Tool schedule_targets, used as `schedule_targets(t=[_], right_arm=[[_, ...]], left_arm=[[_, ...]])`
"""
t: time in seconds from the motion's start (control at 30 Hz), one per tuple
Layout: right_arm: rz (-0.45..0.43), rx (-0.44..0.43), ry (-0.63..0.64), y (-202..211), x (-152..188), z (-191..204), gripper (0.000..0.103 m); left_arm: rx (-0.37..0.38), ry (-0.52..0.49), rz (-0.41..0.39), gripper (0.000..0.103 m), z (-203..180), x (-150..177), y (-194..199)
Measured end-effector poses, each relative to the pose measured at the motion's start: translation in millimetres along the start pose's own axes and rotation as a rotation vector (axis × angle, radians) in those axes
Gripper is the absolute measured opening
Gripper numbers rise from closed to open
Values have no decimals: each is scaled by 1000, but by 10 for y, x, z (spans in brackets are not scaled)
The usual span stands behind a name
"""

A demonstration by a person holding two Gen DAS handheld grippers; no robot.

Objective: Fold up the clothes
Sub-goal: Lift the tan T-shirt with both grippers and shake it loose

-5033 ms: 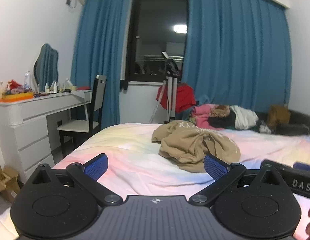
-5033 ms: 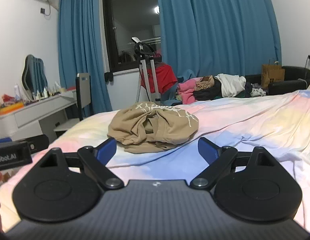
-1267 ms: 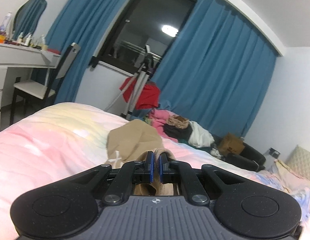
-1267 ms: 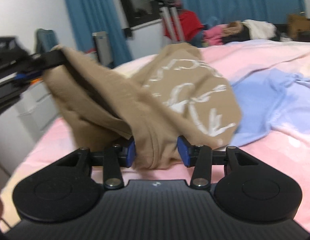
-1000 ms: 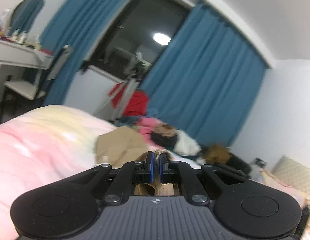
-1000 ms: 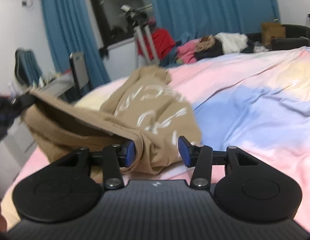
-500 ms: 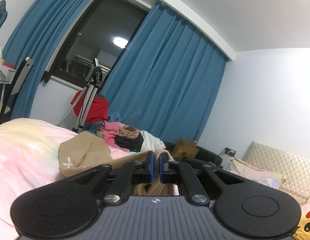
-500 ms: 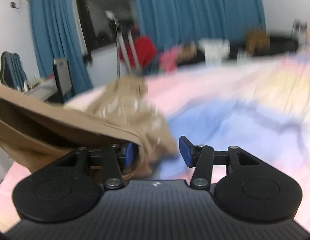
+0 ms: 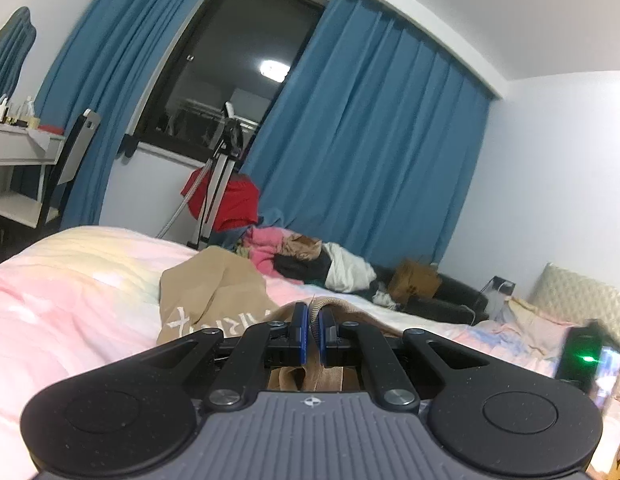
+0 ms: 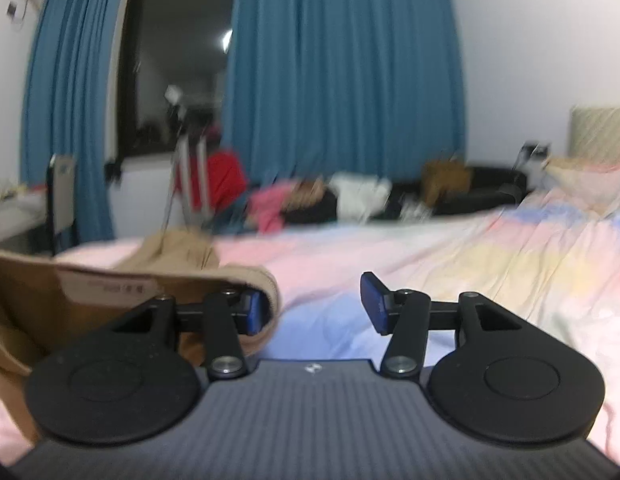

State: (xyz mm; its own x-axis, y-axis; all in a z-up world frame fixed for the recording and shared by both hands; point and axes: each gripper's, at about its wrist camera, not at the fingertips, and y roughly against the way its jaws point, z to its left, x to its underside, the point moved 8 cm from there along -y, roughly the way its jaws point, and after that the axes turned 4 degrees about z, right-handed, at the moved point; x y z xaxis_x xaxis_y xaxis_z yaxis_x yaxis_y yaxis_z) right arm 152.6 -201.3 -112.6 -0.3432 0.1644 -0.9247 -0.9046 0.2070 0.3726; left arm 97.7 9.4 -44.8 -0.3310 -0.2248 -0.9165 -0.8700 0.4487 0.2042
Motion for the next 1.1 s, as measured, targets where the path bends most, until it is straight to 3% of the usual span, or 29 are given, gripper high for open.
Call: schedule_targets(t=[0.27,0.33,0.4,0.47,0.67,0.73,0.83,0.93,0.97,1.03,1.1], right_arm=[[330,-287,-162,-261,311,27,53],[322,-341,-122,-141,270,104,53],[288,-381,-54,16,215,251,62],[248,-368,-46,44,164,280,67],[128,-308,-47,87,12,315,67],[111,-273,-141,46,-36,123,67],[167,-162,-244,-164,72,-203,67],[389,-62,-271,-483,413,-425,69],[418,-68,-297,-514,471,-457,68],[398,-88,-313,-483,449,-457,67],[294,-89,-247,-351,253,-376,48]], left_arm=[[-47,6,29,6,56,28,-115],[-48,5,25,6,40,4,-120],[-47,-2,21,6,-9,-13,-127],[-38,-9,18,6,-56,-22,-119],[-14,-72,13,6,-181,31,-77],[8,-117,37,6,-270,97,-102],[18,-159,59,6,-361,191,-139],[2,-152,60,6,-332,217,-157],[-7,-144,59,6,-306,215,-159],[-28,-113,58,6,-240,208,-168],[-54,-105,70,6,-171,216,-183]])
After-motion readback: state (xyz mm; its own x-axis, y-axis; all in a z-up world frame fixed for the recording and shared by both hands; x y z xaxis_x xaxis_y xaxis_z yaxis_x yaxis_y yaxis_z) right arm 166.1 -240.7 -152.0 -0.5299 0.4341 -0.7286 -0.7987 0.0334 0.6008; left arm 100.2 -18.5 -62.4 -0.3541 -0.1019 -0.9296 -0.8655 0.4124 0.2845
